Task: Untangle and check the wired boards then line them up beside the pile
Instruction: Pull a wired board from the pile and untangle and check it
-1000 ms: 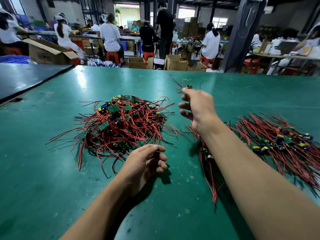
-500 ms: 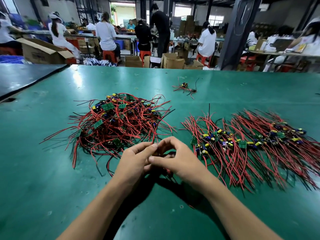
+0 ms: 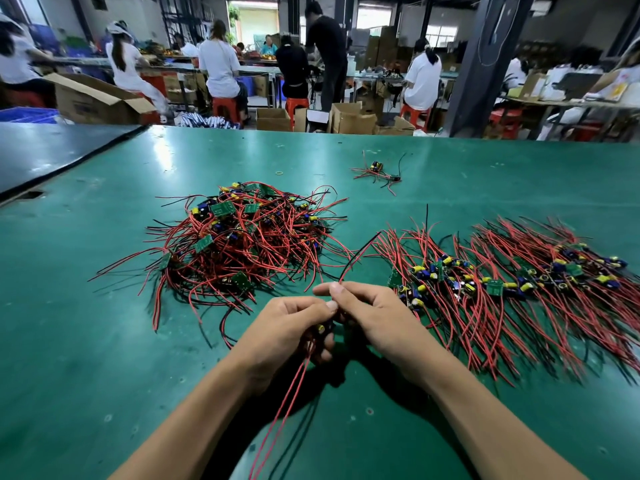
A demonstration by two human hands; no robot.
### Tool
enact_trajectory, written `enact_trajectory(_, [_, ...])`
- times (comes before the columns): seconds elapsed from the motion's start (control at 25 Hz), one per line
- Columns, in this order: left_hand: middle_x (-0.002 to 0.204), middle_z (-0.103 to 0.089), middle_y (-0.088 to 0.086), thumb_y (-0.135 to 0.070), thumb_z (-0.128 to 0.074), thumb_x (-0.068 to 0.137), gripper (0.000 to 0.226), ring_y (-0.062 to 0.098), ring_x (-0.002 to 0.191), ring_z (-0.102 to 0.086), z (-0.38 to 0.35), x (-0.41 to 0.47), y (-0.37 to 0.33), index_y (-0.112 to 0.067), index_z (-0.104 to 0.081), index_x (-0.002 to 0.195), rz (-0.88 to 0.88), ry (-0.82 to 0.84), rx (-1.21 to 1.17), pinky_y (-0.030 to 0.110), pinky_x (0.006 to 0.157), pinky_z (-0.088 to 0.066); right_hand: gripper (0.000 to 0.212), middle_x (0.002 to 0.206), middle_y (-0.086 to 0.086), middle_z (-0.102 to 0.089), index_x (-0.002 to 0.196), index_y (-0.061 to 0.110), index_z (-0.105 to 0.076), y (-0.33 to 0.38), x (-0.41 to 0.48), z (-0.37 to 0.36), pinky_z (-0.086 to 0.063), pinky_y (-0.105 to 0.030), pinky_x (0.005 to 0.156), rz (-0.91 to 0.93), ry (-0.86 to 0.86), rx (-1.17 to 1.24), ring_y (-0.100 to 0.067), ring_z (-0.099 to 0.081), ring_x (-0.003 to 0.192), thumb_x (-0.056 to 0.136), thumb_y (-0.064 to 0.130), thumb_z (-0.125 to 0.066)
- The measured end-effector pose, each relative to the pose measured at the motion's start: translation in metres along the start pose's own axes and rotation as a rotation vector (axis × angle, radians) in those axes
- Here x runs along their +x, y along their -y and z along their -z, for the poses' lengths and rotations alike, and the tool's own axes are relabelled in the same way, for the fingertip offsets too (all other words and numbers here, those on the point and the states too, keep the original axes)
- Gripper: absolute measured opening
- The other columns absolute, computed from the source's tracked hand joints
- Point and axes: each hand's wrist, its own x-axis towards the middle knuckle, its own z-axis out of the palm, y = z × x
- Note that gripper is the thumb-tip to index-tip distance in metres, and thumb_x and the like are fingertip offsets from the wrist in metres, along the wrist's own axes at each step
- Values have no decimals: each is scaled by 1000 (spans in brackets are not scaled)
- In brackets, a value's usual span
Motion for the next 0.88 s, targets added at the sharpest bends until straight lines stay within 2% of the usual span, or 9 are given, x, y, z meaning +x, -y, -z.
enact_trajectory(0.08, [67,-63,13,-16,-63,90,18,19,53,-57,-2,0,3,1,-70,92,-34,3,43,26,53,-51,27,83,-6,-74,100,20,-78,4,-2,-2,-55,-27,60,-58,-7,124,-14,-66,62,103,32,-55])
enact_trajectory(0.12, [72,-65,14,-14,-62,92,17,20,58,-60,-3,1,5,0,-71,93,-67,-12,91,27,57,-52,28,80,-9,-73,99,18,-78,6,-1,-2,-53,-26,57,-90,-22,164,-16,-65,60,103,31,-53])
enact_trajectory(0.24, [78,-69,16,-8,-61,93,14,20,66,-66,-6,4,7,-4,-72,85,-133,-88,157,27,62,-56,29,71,-10,-67,98,17,-78,6,0,0,-50,-25,53,-129,-44,237,-19,-62,57,103,31,-53])
enact_trajectory(0.36, [71,-60,17,-8,-60,93,23,23,58,-66,-5,3,7,-10,-74,75,-108,-88,125,26,56,-55,24,76,-10,-70,93,10,-77,6,-5,-1,-55,-26,52,-79,-24,255,-17,-64,58,92,32,-69])
enact_trajectory(0.48, [71,-67,16,-7,-59,94,21,22,54,-65,-5,1,6,-6,-74,78,-102,-52,97,28,55,-54,30,76,-7,-70,101,11,-77,4,-6,-2,-52,-23,49,-93,3,269,-11,-60,53,84,36,-75])
enact_trajectory(0.56, [71,-68,18,-4,-59,92,17,23,55,-63,-4,1,5,4,-71,83,-112,-50,47,29,54,-53,30,75,-1,-71,106,13,-78,3,-5,0,-52,-22,51,-118,72,249,-8,-61,54,90,38,-69])
enact_trajectory(0.64, [68,-65,17,-3,-59,91,16,23,55,-60,-3,1,5,8,-67,82,-107,-38,28,27,53,-51,28,77,0,-74,100,13,-80,2,-4,1,-54,-22,55,-94,88,204,-8,-65,59,93,37,-67])
enact_trajectory(0.76, [60,-60,11,-3,-57,92,18,20,49,-53,-7,3,3,-3,-59,74,-107,-35,78,24,47,-44,21,87,-2,-78,91,18,-82,-2,2,0,-57,-29,70,-23,-85,100,-13,-71,77,92,35,-70])
enact_trajectory(0.88, [56,-58,9,-2,-57,91,19,17,45,-50,-13,6,3,-4,-56,72,-106,-75,97,22,44,-41,25,74,6,-74,82,22,-82,-7,11,-3,-48,-28,73,16,-279,19,-7,-64,71,95,38,-67])
